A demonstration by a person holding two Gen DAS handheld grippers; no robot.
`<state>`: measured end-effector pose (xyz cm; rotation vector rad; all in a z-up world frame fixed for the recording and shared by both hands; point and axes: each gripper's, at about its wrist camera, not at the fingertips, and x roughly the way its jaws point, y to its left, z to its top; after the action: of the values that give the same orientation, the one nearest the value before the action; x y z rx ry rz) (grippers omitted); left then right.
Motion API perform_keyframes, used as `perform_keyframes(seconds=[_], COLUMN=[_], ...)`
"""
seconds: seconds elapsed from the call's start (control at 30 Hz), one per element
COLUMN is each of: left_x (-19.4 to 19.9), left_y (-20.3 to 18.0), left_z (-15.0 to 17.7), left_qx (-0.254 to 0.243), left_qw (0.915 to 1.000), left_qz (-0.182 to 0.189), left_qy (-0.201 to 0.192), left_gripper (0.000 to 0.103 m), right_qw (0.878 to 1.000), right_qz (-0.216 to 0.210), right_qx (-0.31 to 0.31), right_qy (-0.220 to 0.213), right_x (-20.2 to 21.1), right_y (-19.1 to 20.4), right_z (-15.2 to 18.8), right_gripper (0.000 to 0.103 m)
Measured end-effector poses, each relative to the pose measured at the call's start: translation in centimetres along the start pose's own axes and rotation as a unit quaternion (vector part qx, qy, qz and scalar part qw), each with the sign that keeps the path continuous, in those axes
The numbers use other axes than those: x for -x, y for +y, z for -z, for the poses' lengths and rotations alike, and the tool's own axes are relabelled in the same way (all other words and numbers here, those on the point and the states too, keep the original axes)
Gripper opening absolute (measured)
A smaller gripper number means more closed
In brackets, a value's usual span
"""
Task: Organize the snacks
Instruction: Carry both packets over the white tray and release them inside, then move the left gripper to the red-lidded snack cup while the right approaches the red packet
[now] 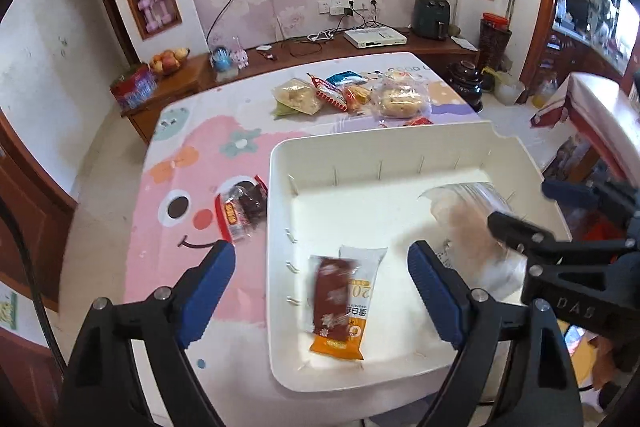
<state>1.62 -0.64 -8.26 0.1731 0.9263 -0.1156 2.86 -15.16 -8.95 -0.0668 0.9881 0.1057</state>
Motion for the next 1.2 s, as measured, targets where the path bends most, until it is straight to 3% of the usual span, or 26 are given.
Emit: perform_keyframes(seconds=[0.37, 0.93, 1.2], left_x=[-0.4, -2.0, -1.4], left_y=[0.6, 4.2, 7.8], left_z=[0.7, 2.6, 0.7], left_qx=[0.003, 0.072, 0.084], left_qw=[0.9998, 0.9952, 0.9946], left_qz=[-0.003, 0.003, -0.048], left_qy=[0.019, 0.066, 0.038], left_gripper=[0.089, 0.089, 0.089], right_qw=[1.000, 1.000, 1.000], right_qz=[-0.011, -0.018, -0.013], right_qx=[-0.001, 0.009, 0.011], right_qy=[0.006, 0.023, 0.021], right_x=[0.1, -0.7, -1.0], right_y=[0.5, 1.6, 1.6], right_z=[0.5, 1.0, 0.6], right_gripper=[0.073, 0.073, 0.073])
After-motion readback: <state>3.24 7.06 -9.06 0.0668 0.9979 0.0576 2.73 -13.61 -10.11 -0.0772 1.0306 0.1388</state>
